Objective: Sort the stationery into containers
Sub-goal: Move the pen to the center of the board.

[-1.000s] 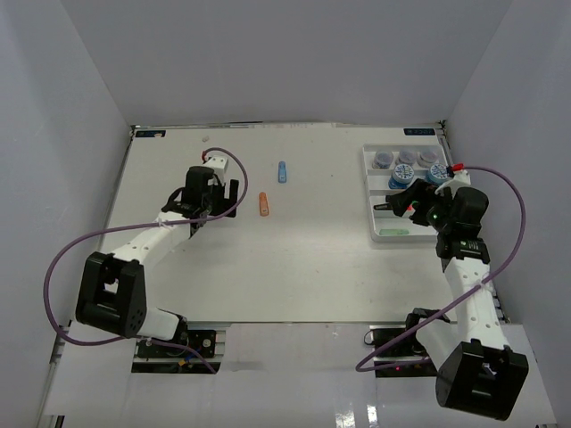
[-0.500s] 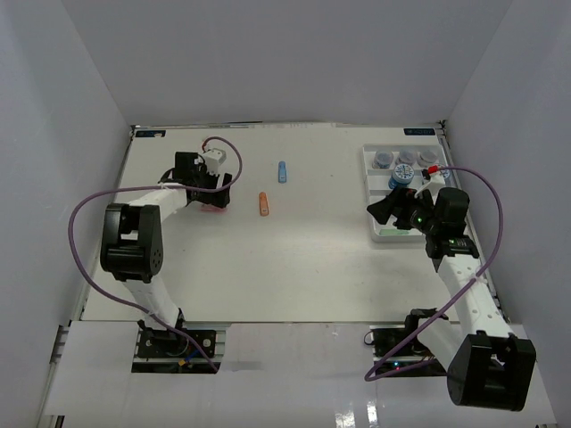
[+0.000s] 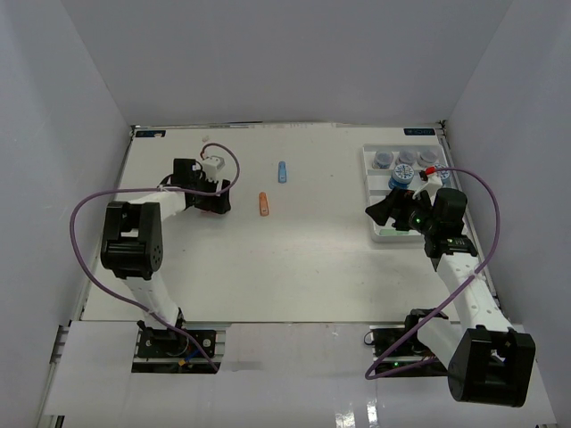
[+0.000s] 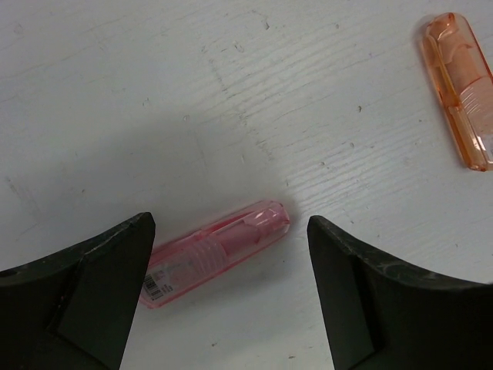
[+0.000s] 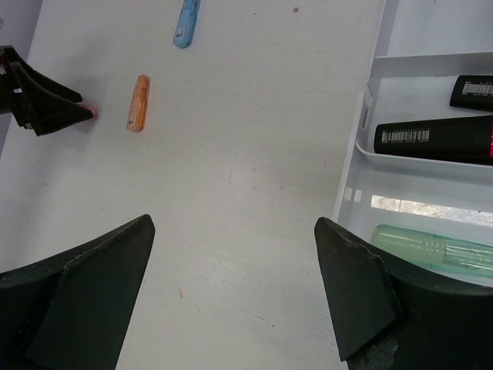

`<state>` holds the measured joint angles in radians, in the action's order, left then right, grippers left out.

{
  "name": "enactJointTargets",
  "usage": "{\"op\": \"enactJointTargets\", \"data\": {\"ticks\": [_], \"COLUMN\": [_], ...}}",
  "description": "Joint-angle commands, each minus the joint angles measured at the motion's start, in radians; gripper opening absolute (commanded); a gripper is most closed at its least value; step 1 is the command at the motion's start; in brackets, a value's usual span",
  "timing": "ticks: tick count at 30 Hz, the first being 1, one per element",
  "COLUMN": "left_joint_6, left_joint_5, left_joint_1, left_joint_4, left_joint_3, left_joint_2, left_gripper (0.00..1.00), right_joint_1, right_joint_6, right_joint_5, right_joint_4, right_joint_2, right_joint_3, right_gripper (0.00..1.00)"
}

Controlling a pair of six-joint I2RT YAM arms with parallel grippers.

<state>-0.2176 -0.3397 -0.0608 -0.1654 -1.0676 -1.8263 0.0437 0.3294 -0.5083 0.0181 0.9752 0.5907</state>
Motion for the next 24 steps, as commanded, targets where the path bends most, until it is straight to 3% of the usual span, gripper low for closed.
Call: {"op": "enactJointTargets", "data": {"ticks": [1,6,18,24], "left_joint_6": [0.046,0.087,0.156,0.188], "left_joint_5": [-0.015,0.047,0.044,0.18], "left_joint_1": [0.004,0.004,0.0,-0.046], "left_joint_4": [-0.048,-0.082,-0.089,-0.086], "left_joint_3": [0.032,0.076,0.172,0.167], "left_joint_2": [0.047,0.11,0.193,0.164], "left_gripper": [0.9,0.86,0.79,0.69], "right_joint_1": [-0.005,-0.007,-0.008,-0.008], "right_joint_6": [-0.003,-0.004,-0.001,0.0], "right_joint_5": [-0.024,-0.016,-0.029,-0.035], "right_joint_4": [-0.049,-0.049,-0.046,-0.033], "right_joint_2": [-0.016,-0.039,-0.066,-0.081], "right_joint_3": [-0.008,-0.022,-0.035,-0.034], "right_gripper": [0.91,0.91,0.91,0.91]}}
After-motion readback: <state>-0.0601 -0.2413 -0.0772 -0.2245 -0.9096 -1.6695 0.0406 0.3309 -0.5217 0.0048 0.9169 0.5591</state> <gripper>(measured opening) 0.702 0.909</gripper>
